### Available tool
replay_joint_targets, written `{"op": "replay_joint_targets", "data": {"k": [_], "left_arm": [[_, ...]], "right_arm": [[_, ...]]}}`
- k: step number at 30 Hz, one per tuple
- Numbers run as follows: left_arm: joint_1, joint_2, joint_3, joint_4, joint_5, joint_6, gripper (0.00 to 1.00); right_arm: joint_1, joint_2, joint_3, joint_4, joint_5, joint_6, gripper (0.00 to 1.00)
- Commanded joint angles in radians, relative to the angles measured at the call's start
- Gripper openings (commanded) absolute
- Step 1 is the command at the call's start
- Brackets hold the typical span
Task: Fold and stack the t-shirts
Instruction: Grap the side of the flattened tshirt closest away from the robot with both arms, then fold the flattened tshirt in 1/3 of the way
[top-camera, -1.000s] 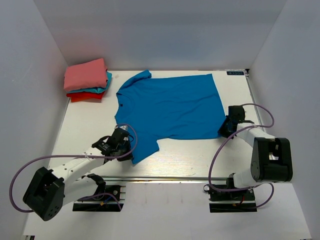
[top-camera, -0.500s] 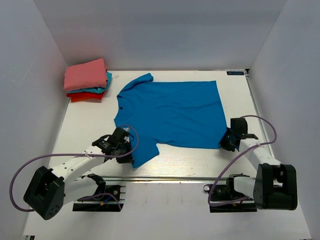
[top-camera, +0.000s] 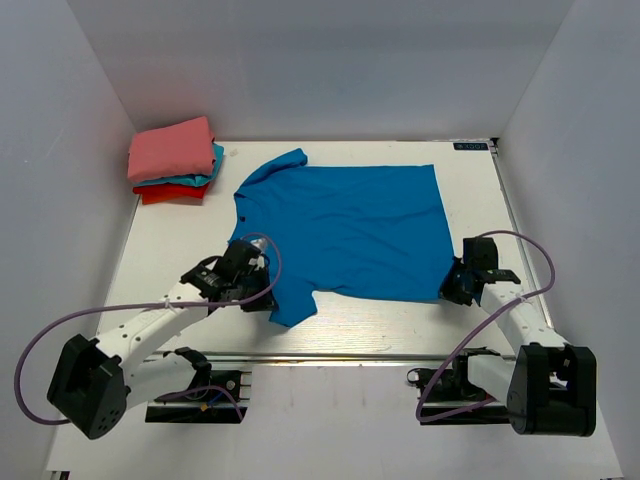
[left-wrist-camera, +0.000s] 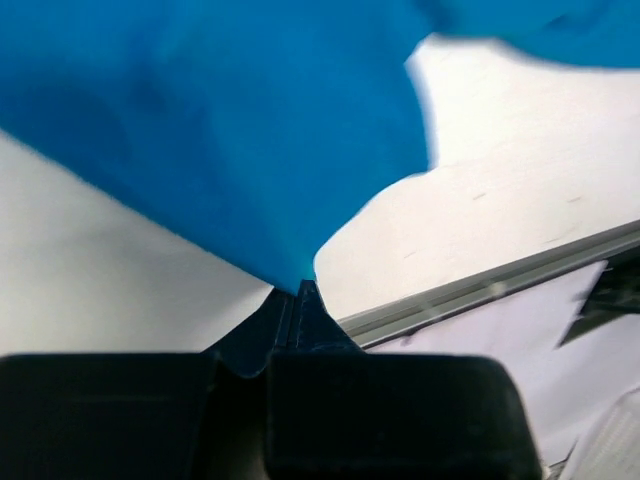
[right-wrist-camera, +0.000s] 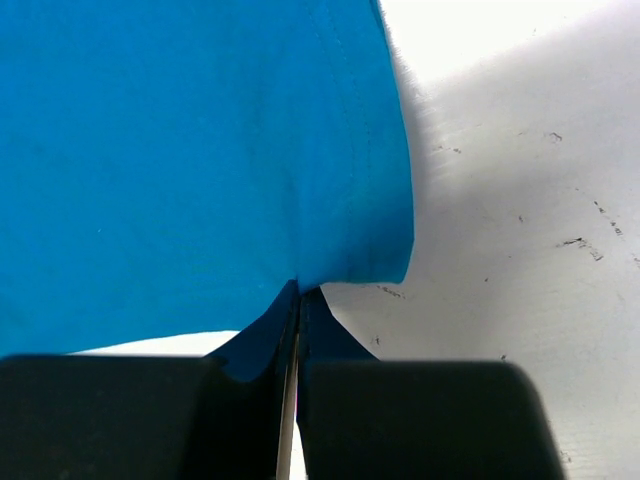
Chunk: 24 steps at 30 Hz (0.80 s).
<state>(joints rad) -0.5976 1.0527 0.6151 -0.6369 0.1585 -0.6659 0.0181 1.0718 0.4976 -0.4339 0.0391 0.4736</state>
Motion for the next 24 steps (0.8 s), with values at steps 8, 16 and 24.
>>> {"op": "replay_joint_targets", "data": {"k": [8, 16, 24], "left_arm": [[0.012, 0.163, 0.234, 0.111, -0.037, -0.020, 0.00], [0.059, 0.352, 0.471, -0.046, -0.205, -0.083, 0.00], [0.176, 0.470, 0.594, -0.009, -0.214, -0.098, 0.00]], "right_arm": [[0.006, 0.103, 0.171, 0.011, -0.062, -0.084, 0.00], [0.005, 0.255, 0.321, 0.000, -0.059, -0.107, 0.00], [0.003, 0.390, 0.484, -0.026, -0.058, -0.141, 0.00]]}}
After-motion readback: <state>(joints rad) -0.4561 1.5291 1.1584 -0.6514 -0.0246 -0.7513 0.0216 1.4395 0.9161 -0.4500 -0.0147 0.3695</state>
